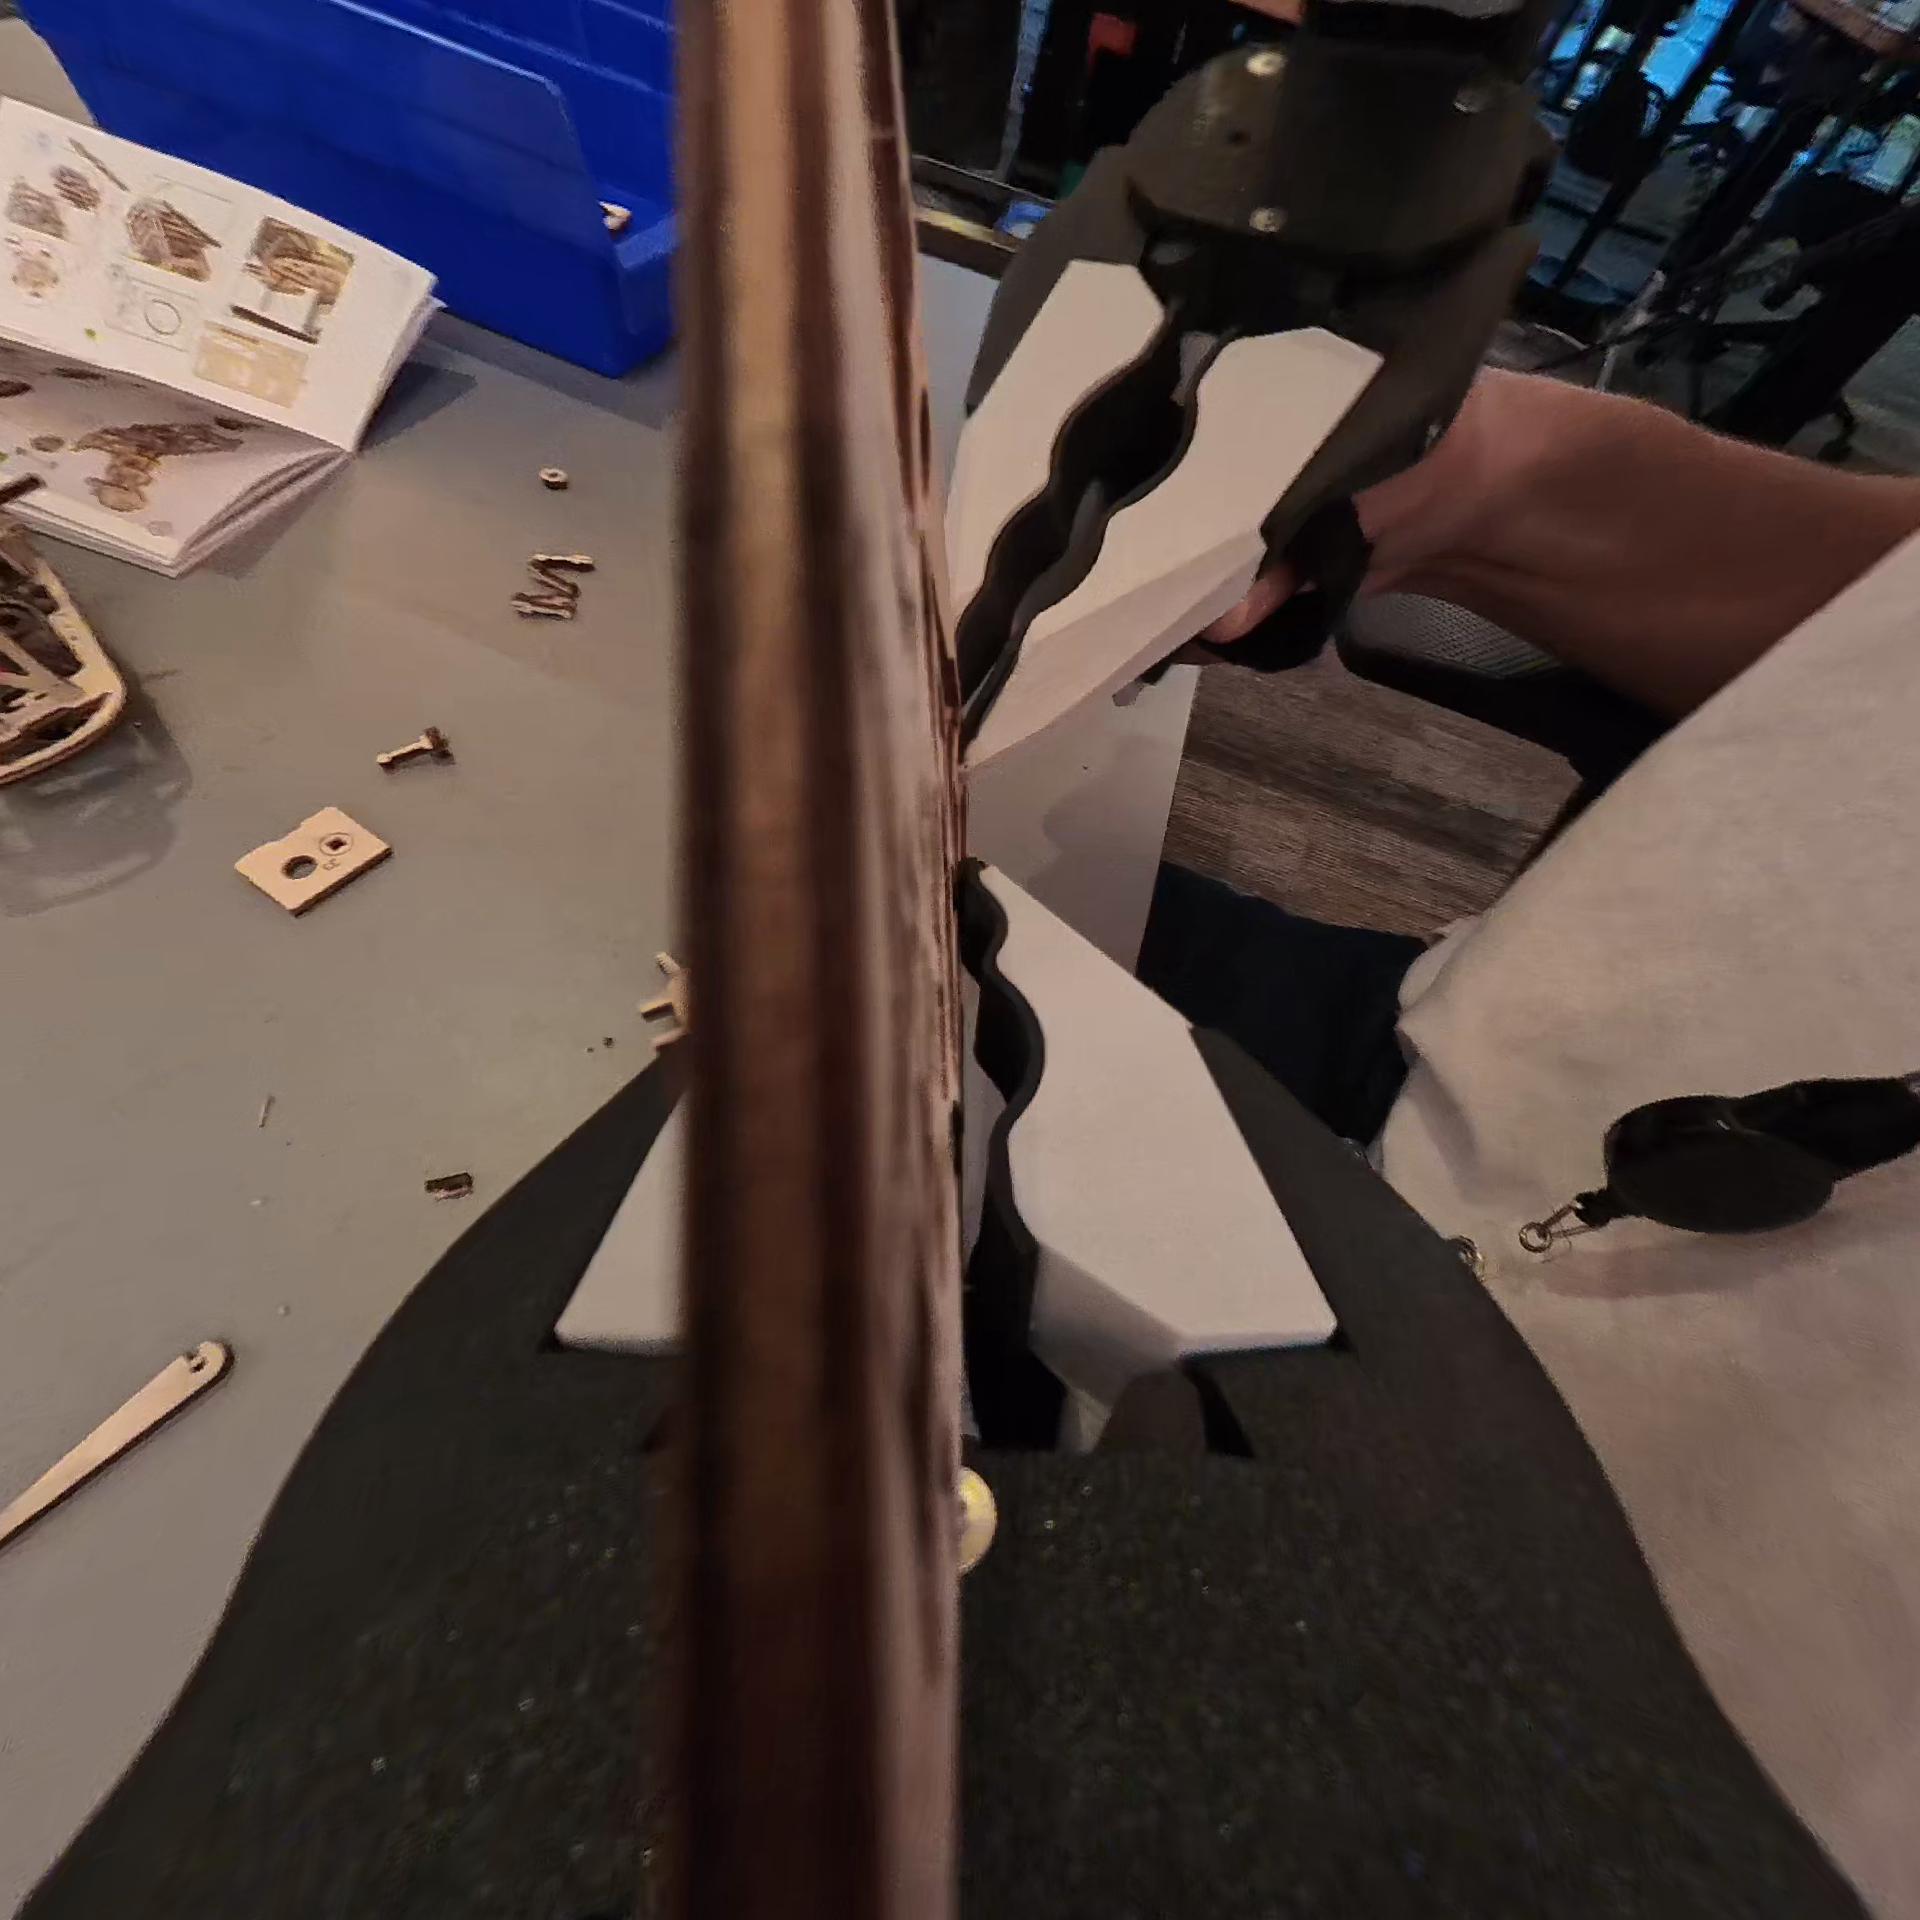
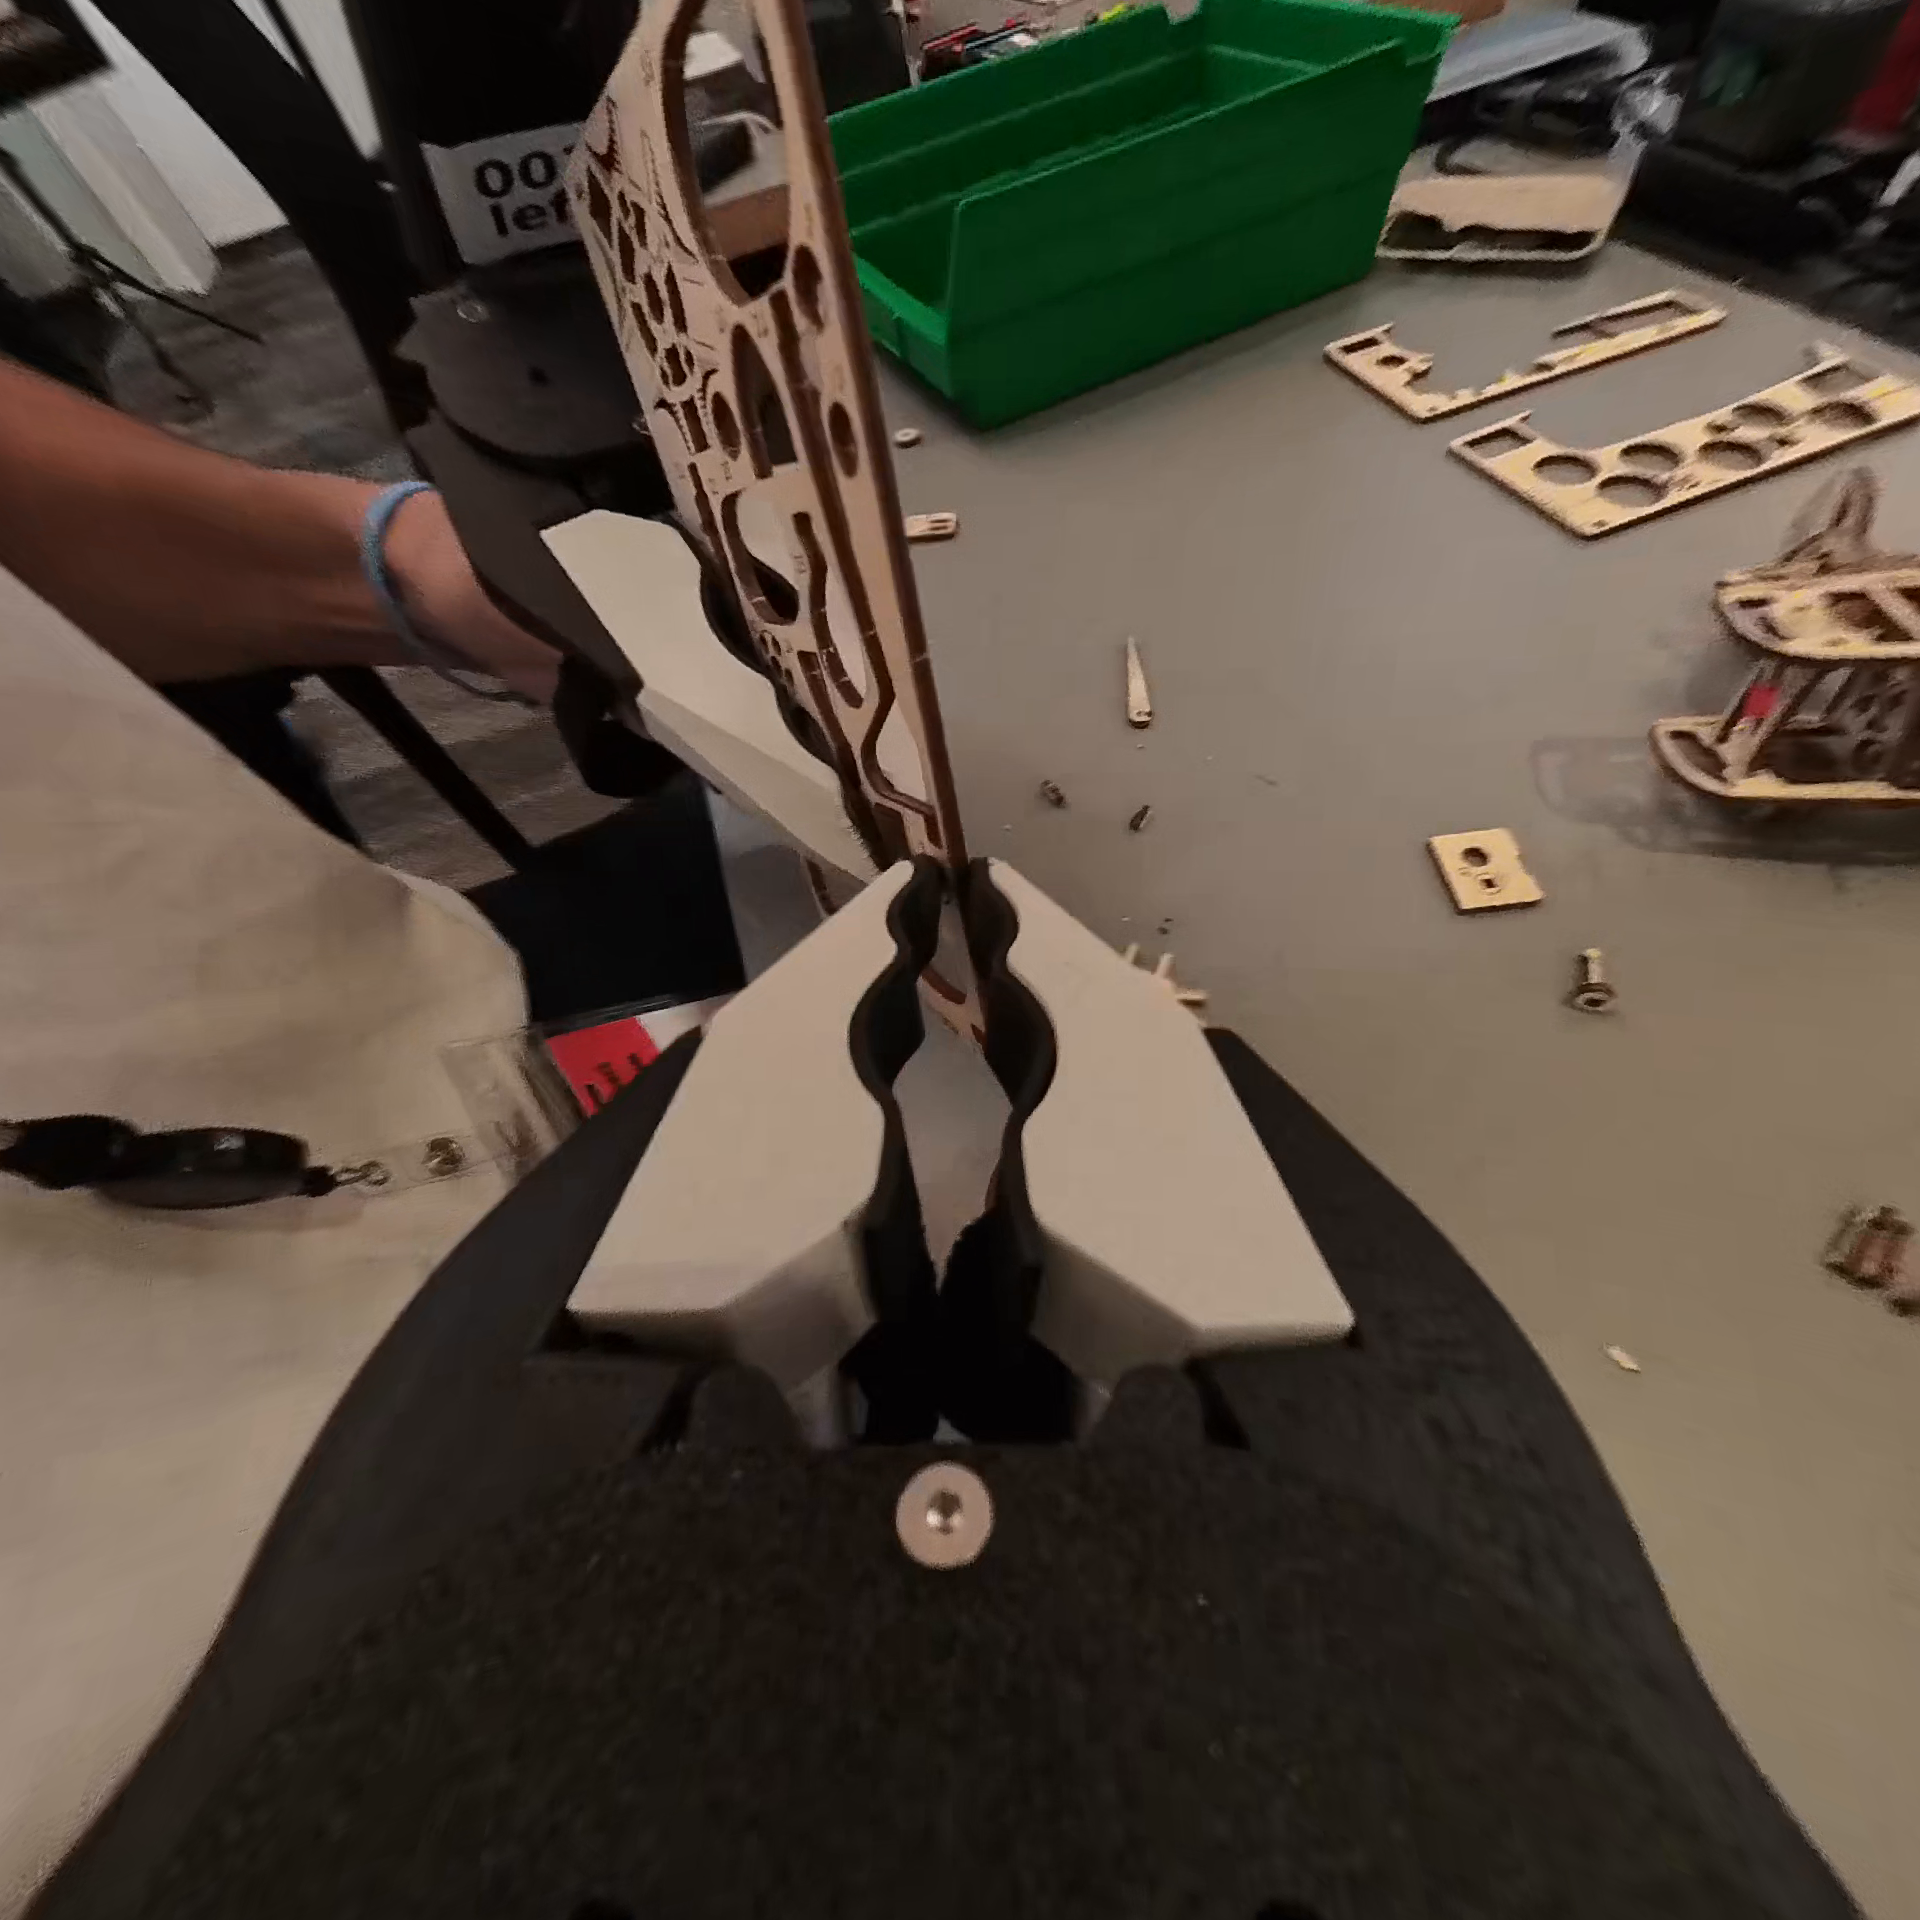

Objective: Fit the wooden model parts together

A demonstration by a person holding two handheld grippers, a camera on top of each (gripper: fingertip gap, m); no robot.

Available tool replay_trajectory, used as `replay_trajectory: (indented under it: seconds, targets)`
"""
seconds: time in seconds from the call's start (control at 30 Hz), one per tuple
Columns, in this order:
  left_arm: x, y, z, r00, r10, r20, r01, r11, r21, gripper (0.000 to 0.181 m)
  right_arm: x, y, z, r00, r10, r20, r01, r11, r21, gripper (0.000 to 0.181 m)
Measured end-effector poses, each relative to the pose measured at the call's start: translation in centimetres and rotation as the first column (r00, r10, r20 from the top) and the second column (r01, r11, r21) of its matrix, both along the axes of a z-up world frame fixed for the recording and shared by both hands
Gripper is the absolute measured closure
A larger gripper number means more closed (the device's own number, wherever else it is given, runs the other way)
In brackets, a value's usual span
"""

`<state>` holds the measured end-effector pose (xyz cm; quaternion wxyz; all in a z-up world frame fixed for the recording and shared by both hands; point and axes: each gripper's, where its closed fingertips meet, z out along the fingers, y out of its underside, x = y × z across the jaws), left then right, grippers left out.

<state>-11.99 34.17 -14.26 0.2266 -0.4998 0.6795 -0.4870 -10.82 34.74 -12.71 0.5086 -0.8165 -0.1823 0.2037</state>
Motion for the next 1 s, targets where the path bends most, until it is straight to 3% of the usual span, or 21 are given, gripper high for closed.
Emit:
replay_trajectory:
  seconds: [0.13,0.23,0.33,0.5,0.67,0.83,1.0]
  targets:
    - [0.0,0.7,0.1,0.998,0.067,0.021,-0.067,0.997,0.033,0.181,0.0,0.7,0.1,0.983,-0.084,0.163,0.070,0.994,0.089,0.174]
    - [-0.3,0.1,0.1,0.999,0.028,0.036,-0.031,0.997,0.074,0.181,-0.3,0.1,0.3,0.997,-0.023,0.078,0.016,0.996,0.087,0.169]
    - [-0.6,-0.3,0.4,0.997,-0.031,0.071,0.022,0.992,0.126,0.180,-0.6,-0.5,0.8,0.995,0.064,0.072,-0.076,0.982,0.170,0.176]
    - [-1.3,-0.9,-0.1,0.990,-0.121,0.080,0.102,0.972,0.210,0.179,-1.3,-1.4,0.1,0.985,0.159,0.070,-0.168,0.973,0.160,0.178]
    - [-1.8,-1.7,-0.8,0.981,-0.179,0.069,0.160,0.961,0.225,0.180,-2.0,-2.2,-0.5,0.969,0.225,0.099,-0.240,0.954,0.182,0.176]
    - [-2.1,-2.3,-1.3,0.971,-0.231,0.058,0.213,0.952,0.222,0.180,-2.3,-3.1,-2.2,0.948,0.301,0.104,-0.311,0.945,0.101,0.177]
    - [-2.1,-2.2,-1.3,0.973,-0.226,0.055,0.212,0.959,0.188,0.180,-2.3,-3.0,-2.0,0.949,0.316,0.016,-0.316,0.944,0.100,0.180]
